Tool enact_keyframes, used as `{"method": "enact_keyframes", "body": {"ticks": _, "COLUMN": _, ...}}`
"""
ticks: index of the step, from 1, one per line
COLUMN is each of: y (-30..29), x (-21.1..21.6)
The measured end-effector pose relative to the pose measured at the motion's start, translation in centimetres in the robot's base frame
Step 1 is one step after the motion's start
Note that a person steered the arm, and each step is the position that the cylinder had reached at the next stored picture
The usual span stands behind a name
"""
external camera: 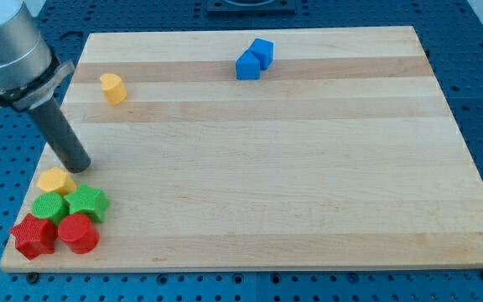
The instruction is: Move the yellow heart above the green star
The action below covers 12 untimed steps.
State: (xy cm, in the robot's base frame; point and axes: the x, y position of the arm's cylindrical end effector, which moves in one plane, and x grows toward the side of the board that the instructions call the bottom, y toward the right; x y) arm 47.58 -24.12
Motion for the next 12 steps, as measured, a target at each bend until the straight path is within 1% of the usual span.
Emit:
{"method": "enact_keyframes", "body": {"ticks": 1, "y": -1.8, "x": -3.8}}
{"method": "enact_keyframes", "body": {"ticks": 2, "y": -5.9, "x": -6.7}}
{"method": "enact_keyframes", "body": {"ticks": 3, "y": -6.4, "x": -7.1}}
{"method": "enact_keyframes", "body": {"ticks": 4, "y": -6.4, "x": -11.0}}
{"method": "enact_keyframes", "body": {"ticks": 5, "y": -5.6, "x": -16.9}}
{"method": "enact_keyframes", "body": {"ticks": 6, "y": -2.0, "x": -18.6}}
{"method": "enact_keyframes", "body": {"ticks": 7, "y": 2.3, "x": -16.3}}
{"method": "enact_keyframes", "body": {"ticks": 8, "y": 3.6, "x": -11.5}}
{"method": "enact_keyframes", "body": {"ticks": 9, "y": 3.6, "x": -6.5}}
{"method": "enact_keyframes", "body": {"ticks": 10, "y": 4.0, "x": -3.8}}
{"method": "enact_keyframes", "body": {"ticks": 11, "y": 4.0, "x": -4.6}}
{"method": "enact_keyframes", "body": {"ticks": 12, "y": 3.6, "x": -7.0}}
